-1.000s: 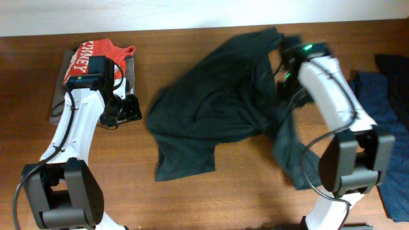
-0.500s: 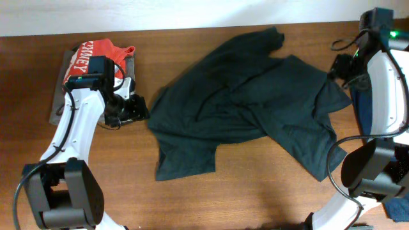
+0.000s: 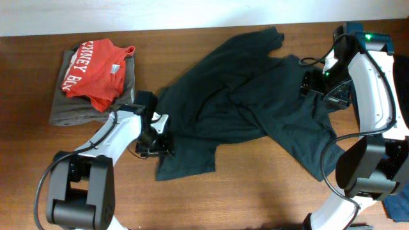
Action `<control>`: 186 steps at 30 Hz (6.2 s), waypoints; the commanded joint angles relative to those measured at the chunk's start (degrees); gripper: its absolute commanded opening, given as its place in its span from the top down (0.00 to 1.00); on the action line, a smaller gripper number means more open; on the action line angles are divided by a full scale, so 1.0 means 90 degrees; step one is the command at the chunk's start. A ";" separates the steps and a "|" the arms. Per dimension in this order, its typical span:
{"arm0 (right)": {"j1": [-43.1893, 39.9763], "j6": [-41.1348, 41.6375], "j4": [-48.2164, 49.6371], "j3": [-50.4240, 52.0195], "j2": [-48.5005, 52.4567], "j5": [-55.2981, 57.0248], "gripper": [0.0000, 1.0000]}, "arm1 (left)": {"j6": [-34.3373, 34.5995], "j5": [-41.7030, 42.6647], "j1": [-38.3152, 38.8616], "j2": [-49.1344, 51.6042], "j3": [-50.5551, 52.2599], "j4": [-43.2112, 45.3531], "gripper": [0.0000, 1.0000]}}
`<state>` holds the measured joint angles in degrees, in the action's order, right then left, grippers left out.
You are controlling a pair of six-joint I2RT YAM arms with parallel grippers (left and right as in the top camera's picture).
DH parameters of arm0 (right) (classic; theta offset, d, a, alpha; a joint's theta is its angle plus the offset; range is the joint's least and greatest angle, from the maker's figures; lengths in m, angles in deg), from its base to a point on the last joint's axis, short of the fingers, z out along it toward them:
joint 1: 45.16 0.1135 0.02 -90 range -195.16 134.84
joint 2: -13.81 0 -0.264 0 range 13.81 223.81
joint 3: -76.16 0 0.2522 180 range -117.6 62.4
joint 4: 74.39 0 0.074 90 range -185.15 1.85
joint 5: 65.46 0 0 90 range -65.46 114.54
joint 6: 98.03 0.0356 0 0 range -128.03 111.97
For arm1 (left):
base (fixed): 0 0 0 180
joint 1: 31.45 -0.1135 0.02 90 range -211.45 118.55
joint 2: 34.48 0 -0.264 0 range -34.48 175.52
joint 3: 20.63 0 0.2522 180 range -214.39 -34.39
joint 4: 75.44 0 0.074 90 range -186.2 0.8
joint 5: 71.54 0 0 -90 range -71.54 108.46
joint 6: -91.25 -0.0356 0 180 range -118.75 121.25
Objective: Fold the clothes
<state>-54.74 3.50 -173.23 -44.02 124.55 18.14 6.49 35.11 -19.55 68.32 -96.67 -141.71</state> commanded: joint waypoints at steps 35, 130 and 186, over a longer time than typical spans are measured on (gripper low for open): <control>0.0627 0.0160 0.3492 0.3874 -0.0100 0.0321 0.96 | 0.0226 -0.1069 -0.2300 -0.2373 -0.1775 -0.1005 1.00; 0.0903 0.0605 0.1809 0.5702 -0.0906 -0.1387 0.44 | 0.0223 -0.1066 -0.2300 -0.2373 -0.1778 -0.0576 0.95; -0.1190 0.0906 0.2708 0.3594 -0.1200 0.0593 0.96 | 0.0226 0.1003 -0.1316 -0.0527 0.0862 0.0850 1.00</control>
<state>-65.43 12.26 -148.94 -10.79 114.69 24.13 8.78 35.61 -31.47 62.51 -88.96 -134.30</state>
